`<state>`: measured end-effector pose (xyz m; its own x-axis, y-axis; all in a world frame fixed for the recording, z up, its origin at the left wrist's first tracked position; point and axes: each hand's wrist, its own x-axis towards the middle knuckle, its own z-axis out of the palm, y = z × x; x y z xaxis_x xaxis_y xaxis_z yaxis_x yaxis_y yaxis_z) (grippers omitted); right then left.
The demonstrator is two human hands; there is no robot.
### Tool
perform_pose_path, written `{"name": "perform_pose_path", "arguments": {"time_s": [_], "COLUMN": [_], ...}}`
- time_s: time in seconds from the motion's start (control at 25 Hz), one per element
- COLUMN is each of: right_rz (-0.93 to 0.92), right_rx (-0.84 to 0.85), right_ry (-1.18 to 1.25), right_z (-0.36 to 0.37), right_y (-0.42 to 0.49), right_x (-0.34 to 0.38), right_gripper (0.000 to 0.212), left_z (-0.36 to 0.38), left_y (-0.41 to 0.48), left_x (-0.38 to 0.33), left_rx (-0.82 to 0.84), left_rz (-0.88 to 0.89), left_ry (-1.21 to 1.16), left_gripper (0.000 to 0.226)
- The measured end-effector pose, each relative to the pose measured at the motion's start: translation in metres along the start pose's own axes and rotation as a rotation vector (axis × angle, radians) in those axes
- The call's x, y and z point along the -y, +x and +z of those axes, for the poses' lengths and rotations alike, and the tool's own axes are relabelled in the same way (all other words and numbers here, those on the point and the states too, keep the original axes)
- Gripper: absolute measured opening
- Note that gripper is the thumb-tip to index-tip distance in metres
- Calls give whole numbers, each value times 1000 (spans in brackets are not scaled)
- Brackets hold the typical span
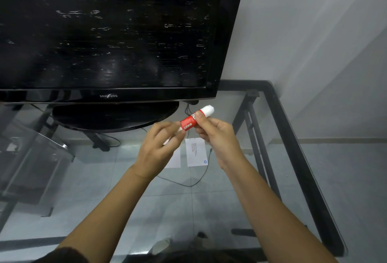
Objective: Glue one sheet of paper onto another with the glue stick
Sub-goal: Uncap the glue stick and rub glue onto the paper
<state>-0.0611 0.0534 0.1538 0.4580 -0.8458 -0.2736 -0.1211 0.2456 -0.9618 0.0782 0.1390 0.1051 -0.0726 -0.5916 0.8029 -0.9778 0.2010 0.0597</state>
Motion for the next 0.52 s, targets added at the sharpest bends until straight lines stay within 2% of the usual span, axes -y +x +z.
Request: {"name": "perform_pose_path", "arguments": {"time_s": [0.04, 0.08, 0.16, 0.2, 0.24, 0.28, 0.36, 0.4, 0.44, 0.52], "right_rz": [0, -7, -25, -32, -39, -48, -65, -63, -55, -36], "right_rx": [4, 3, -12, -18, -20, -19, -15, -16, -18, -11], "right_ry": [4, 13, 22, 15, 6, 0, 1, 2, -1, -9], "right_z": [0, -1, -3, -3, -3, -2, -3, -4, -4, -3], "right_y": [-1, -1, 0, 0, 0, 0, 1, 1, 1, 1], "right_x": [0, 1, 2, 2, 3, 4, 6, 7, 7, 7], "right_gripper": [41, 41, 41, 41, 41, 40, 39, 38, 39, 41], "left_z": [1, -2, -13, -12, -8, -6, -10, -13, -13, -9], "left_y": [-2, 2, 21, 25, 26, 26, 28, 29, 24, 16], "left_x": [0, -3, -15, -18, -16, -15, -14, -14, -10, -4], "left_rx": [6, 41, 129, 153, 147, 148, 128, 144, 143, 64], "left_rz": [-52, -280, -939, -1169, -1295, -1297, -1132, -1004, -805, -318], "left_ry": [-33, -237, -881, -1116, -1256, -1300, -1256, -1148, -921, -298], "left_gripper": [38, 37, 32, 35, 36, 33, 25, 20, 18, 24]}}
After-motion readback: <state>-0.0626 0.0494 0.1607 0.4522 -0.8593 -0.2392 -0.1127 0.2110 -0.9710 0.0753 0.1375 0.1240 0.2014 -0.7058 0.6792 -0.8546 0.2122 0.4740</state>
